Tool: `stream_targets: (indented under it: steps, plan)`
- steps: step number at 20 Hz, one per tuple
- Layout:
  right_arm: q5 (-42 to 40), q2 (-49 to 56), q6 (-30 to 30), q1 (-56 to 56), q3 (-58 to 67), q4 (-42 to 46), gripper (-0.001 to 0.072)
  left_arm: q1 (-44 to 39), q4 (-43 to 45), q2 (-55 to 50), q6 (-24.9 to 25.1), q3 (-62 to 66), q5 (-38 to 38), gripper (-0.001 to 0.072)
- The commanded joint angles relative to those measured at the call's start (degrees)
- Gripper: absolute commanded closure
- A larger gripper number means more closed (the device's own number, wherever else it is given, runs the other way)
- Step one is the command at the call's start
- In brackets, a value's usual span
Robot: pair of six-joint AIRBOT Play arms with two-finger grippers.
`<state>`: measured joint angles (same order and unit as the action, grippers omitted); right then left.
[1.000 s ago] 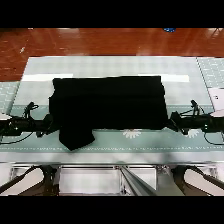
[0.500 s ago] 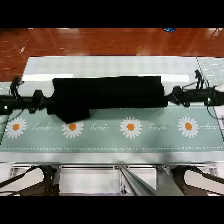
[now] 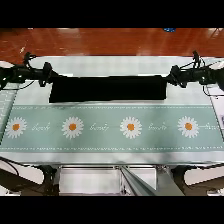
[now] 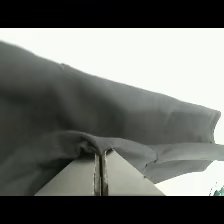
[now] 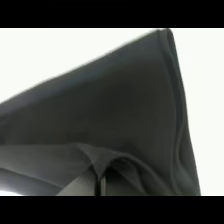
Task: Fold the shirts.
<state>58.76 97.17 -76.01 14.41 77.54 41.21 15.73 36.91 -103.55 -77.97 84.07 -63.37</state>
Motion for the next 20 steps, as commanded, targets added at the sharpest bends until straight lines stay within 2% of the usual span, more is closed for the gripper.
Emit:
stream_targets:
  steps: [1,2,3,4,5,7,8,11,14,18,20]
  plan:
    - [-1.6,5.5,0.0,-0.3,3.5,-1.5,0.0675,-1.8,0.0,-7.3,-1.4,7.3,-0.8,0.0684]
    - [-2.6,6.4,0.5,-0.7,3.5,-1.7,0.0568,-2.0,0.0,-7.8,-1.4,7.4,-0.7,0.0522]
    - [-3.9,6.9,0.7,-0.7,3.5,-1.7,0.0356,-1.9,0.0,-8.0,-1.2,7.4,-1.5,0.0191]
    - [-4.6,6.9,0.8,-0.7,3.5,-1.7,0.0298,-1.3,0.6,-7.8,-0.8,7.8,-2.9,0.0198]
    - [-4.1,6.5,0.9,0.0,4.0,-1.6,0.0298,-0.3,1.7,-7.7,-1.3,9.0,-4.9,0.0198]
    - [0.4,5.0,0.6,2.9,6.4,-1.6,0.0298,3.6,7.2,-7.2,-7.7,13.4,-11.7,0.02]
    - [3.3,3.9,0.1,4.9,7.7,-1.6,0.0299,5.7,10.3,-6.5,-9.3,15.7,-15.1,0.02]
    - [9.4,-1.1,-0.5,11.5,8.4,1.7,0.0302,11.2,18.5,0.5,-9.4,17.6,-17.5,0.02]
    - [8.2,-4.0,-5.5,12.3,4.6,11.6,0.0302,11.1,27.7,11.6,-7.6,11.5,-10.3,0.02]
    - [-0.8,-4.0,-6.8,8.3,-5.6,9.9,0.0302,4.8,27.4,30.1,-4.0,-14.4,5.8,0.02]
    - [-2.6,-2.2,-6.7,5.4,-6.9,8.9,0.0302,-0.3,26.9,36.9,-3.0,-26.1,11.0,0.02]
